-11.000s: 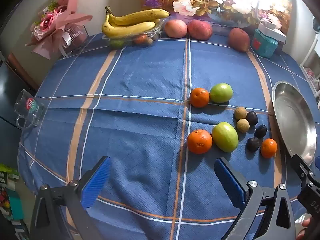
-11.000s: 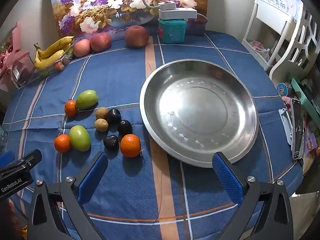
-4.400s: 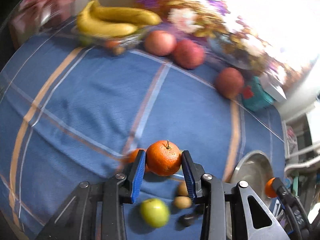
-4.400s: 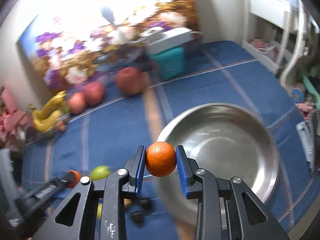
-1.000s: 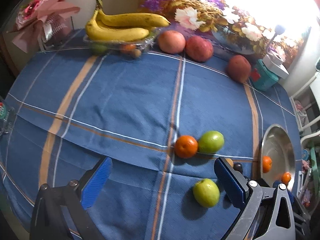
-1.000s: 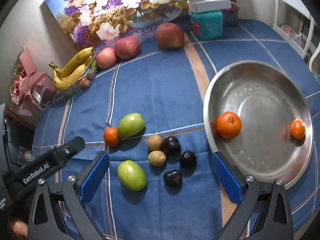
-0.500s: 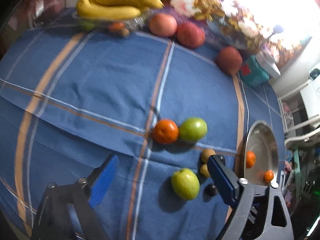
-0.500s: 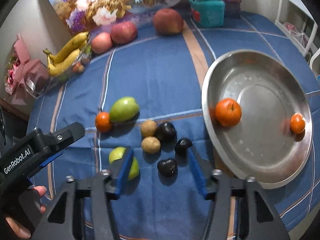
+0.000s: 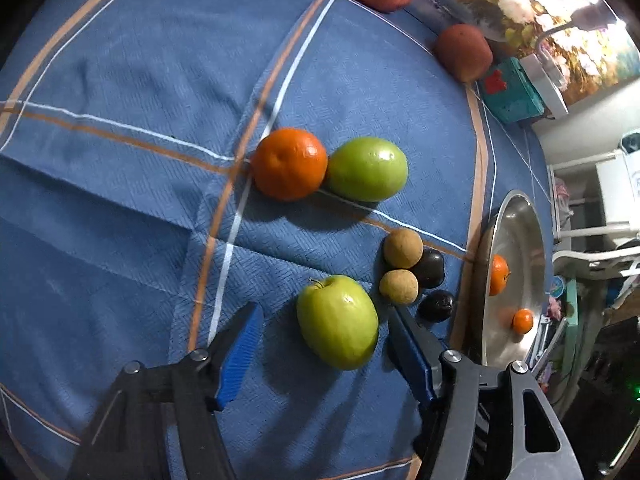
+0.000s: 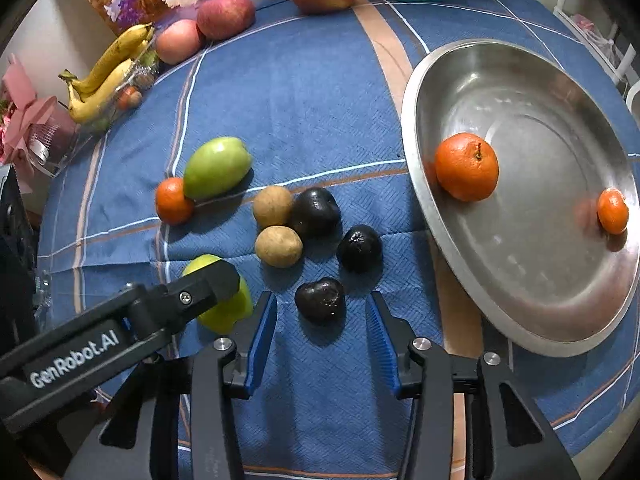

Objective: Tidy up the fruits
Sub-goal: 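Grasp a green apple with the left tool while the right tool grasps a dark plum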

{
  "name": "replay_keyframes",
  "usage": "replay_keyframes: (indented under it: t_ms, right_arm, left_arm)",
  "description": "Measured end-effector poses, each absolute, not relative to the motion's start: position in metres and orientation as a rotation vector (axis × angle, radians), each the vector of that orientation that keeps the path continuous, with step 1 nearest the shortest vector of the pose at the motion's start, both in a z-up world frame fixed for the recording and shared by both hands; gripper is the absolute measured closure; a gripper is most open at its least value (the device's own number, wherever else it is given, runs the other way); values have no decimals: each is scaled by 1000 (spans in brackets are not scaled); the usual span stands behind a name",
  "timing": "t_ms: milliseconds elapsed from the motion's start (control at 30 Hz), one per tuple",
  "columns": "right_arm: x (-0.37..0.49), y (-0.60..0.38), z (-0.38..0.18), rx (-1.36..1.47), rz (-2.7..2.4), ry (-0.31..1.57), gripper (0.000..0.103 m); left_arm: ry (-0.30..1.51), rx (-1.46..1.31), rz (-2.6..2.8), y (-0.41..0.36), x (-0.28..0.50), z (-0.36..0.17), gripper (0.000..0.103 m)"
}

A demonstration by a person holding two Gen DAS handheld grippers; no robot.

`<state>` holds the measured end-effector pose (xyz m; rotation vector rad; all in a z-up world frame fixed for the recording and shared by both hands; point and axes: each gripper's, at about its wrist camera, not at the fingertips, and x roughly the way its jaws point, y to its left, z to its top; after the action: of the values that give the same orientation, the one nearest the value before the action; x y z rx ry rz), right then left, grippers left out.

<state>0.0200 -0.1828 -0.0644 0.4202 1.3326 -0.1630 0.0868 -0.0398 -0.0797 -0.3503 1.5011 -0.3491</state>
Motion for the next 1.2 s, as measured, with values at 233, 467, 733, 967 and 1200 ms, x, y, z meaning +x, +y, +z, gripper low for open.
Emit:
replay_keyframes:
  t_ms: [233,467,733,967,1200]
  right_arm:
    - [21,-184,-69,403,-172,1349,55]
    - [28,-179,-72,402,-179,1344,58]
    - [25,-182,-72,392,-177,1347,59]
    - [28,-178,-71,357,-168,1346,69]
    - [27,-179,-71,355,-147,1346,76]
  left_arm:
    - [1504,-367,-378,-46,83,-79,59]
    - [1494,-379,-356,-45,84,-77,59]
    - [1366,-245,-185,-10,98,-57,59]
    - [1350,-262,-192,-5,99,-53,59]
    - [1346,-271,-193,-9,101,-53,59]
